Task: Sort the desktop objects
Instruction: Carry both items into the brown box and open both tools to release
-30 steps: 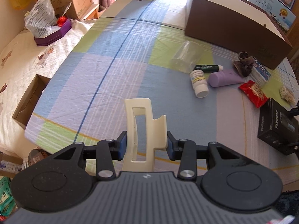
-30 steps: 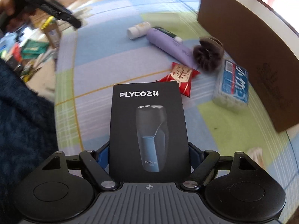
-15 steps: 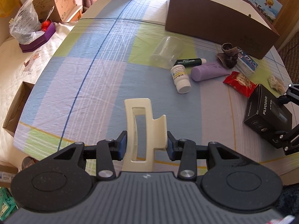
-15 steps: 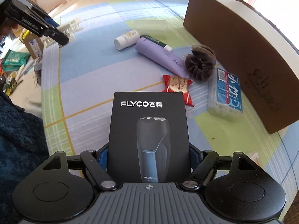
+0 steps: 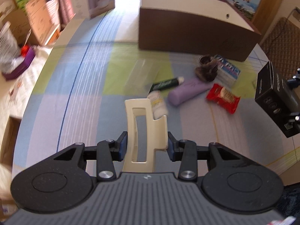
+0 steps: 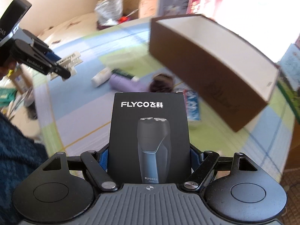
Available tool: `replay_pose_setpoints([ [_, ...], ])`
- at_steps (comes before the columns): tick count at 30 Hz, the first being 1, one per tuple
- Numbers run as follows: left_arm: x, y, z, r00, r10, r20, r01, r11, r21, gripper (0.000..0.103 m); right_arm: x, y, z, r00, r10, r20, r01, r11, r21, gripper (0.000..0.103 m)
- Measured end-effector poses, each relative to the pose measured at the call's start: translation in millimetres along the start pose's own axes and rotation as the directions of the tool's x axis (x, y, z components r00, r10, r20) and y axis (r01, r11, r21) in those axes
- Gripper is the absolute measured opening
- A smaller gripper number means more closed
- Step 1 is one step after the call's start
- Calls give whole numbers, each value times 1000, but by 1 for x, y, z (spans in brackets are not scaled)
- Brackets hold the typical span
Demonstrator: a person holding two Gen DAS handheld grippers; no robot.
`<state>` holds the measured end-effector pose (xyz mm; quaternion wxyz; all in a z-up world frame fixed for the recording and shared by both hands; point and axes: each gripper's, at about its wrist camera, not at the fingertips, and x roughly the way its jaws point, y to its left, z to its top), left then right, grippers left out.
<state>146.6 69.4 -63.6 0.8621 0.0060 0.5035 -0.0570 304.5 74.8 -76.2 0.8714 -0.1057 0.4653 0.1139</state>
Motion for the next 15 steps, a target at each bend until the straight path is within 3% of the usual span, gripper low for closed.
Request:
replay_pose_setpoints([
  [8, 4, -16, 70, 995, -74, 71, 65, 991, 114, 36, -15, -38, 32, 994, -90, 69, 80, 987, 140, 76],
  [15, 12, -38, 152, 976, -128, 175, 91, 974, 207, 36, -12, -79, 86, 974, -176, 144, 137, 960, 245, 76],
])
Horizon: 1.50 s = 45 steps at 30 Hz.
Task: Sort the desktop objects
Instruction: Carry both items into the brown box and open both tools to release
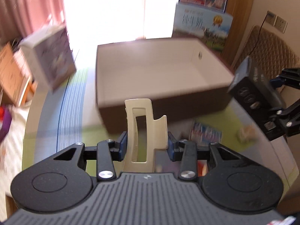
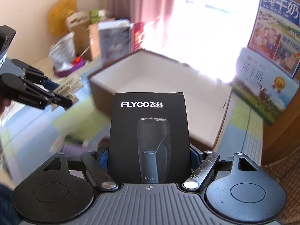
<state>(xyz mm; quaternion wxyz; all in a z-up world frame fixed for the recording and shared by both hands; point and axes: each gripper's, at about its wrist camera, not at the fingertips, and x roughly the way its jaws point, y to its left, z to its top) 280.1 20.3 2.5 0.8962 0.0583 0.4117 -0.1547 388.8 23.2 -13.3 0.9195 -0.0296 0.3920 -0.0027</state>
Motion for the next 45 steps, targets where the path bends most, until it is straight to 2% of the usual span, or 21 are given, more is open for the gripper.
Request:
replay_pose_setpoints([
  [3, 16, 0, 32, 999, -21, 34, 20, 1000, 14, 36, 13, -11, 26, 1000, -2, 23, 1, 1000, 18, 76],
  [7, 42, 1, 68, 999, -41, 37, 40, 999, 26, 36, 38, -21, 61, 999, -27, 21, 27, 1000, -6, 76],
  [10, 63, 5, 93, 998, -53, 38, 52, 998, 19, 36, 63, -35, 81, 998, -54, 11, 53, 998, 22, 76],
  [16, 114, 17, 120, 995, -103, -7, 103, 994, -37, 36, 121, -57, 87, 995, -74, -67, 82, 990, 114, 76],
  [23, 174, 24, 117, 984, -124, -124, 117, 991, -65, 36, 186, -65, 73, 973, -69, -219, 105, 982, 157, 76],
  [26, 188, 26, 114, 978, -131, -160, 120, 990, -76, 36, 202, -70, 72, 970, -56, -235, 103, 976, 191, 76],
  [29, 200, 30, 116, 975, -142, -174, 125, 987, -103, 36, 212, -72, 73, 969, -81, -235, 123, 977, 171, 76],
  [32, 208, 30, 121, 971, -154, -181, 134, 984, -117, 36, 213, -71, 79, 971, -56, -232, 95, 983, 157, 78],
  [35, 214, 27, 124, 969, -163, -185, 143, 983, -117, 36, 211, -70, 80, 966, -116, -230, 146, 982, 121, 86],
  [38, 216, 24, 123, 965, -177, -192, 157, 981, -117, 36, 203, -73, 74, 967, -77, -242, 120, 978, 169, 87],
  [45, 226, 20, 122, 962, -145, -233, 118, 985, -125, 37, 198, -80, 70, 962, -85, -260, 143, 967, 213, 87],
])
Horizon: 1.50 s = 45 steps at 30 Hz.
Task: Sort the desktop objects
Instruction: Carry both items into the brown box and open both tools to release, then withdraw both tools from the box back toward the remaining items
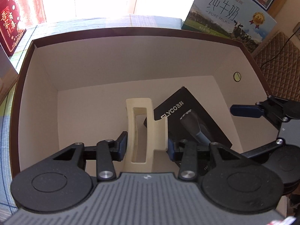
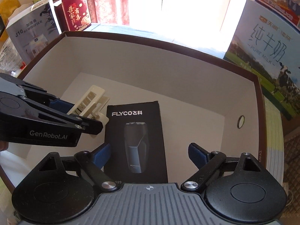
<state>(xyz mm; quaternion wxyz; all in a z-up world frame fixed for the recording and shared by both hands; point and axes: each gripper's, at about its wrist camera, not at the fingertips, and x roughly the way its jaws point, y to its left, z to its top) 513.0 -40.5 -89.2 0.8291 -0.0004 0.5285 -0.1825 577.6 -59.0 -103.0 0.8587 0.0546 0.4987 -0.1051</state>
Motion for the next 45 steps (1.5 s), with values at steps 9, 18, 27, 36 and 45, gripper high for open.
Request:
replay_pose_setpoints([
  [9, -2, -6, -1, 999, 47, 4, -48, 997, 55, 57, -3, 4, 0, 1000, -6, -6, 6, 1000, 26, 90],
  [18, -15, 1, -6, 997, 68, 20, -69, 996, 54, 65, -17, 8, -12, 999, 34, 22, -35, 999, 36, 93],
  [27, -53, -16, -20, 990, 127, 67, -130, 990, 46, 68, -55, 5, -25, 993, 69, 99, -77, 994, 76, 99],
  [36, -98, -41, -42, 980, 162, 118, -165, 986, 16, 74, -101, 3, -38, 980, 97, 171, -112, 991, 80, 101],
  [45, -140, -55, -71, 968, 180, 175, -180, 984, -19, 75, -147, 5, -58, 961, 111, 252, -131, 989, 64, 101],
])
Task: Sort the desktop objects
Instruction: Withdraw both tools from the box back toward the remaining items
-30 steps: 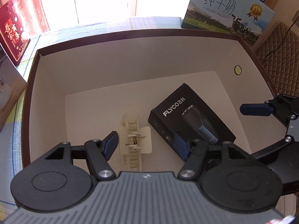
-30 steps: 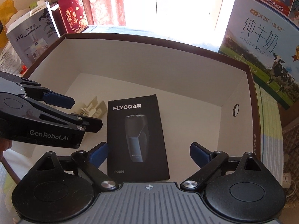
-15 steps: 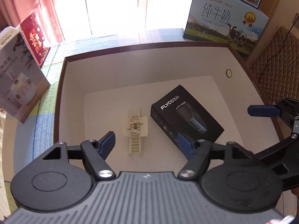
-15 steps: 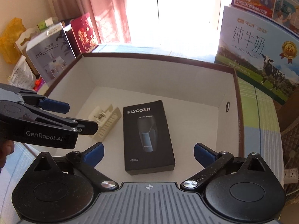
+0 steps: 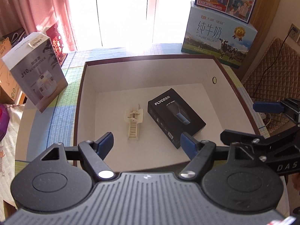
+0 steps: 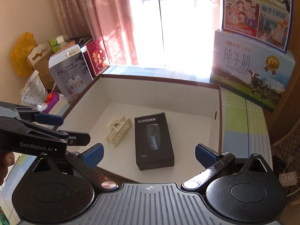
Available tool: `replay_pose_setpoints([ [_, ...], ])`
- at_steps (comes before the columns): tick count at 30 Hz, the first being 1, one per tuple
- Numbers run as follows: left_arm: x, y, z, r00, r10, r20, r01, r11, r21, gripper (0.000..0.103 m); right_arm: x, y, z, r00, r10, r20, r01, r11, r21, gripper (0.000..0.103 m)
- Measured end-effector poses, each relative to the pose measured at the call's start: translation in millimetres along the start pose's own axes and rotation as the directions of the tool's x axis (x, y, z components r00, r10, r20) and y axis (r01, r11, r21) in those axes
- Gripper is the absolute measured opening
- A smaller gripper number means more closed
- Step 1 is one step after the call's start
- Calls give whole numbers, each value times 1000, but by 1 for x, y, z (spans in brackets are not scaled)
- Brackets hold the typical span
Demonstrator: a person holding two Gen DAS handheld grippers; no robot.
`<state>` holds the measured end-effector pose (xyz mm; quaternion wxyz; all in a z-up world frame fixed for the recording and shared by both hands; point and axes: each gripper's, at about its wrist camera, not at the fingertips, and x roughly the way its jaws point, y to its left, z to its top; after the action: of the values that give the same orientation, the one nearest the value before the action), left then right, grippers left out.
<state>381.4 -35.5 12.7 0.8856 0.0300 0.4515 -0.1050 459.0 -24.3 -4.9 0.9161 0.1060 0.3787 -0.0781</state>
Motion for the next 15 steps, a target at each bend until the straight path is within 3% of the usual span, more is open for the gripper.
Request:
replay_pose_setpoints([
  [15, -66, -3, -51, 997, 30, 75, -27, 998, -49, 81, -62, 21, -31, 996, 46, 73, -46, 999, -4, 101],
])
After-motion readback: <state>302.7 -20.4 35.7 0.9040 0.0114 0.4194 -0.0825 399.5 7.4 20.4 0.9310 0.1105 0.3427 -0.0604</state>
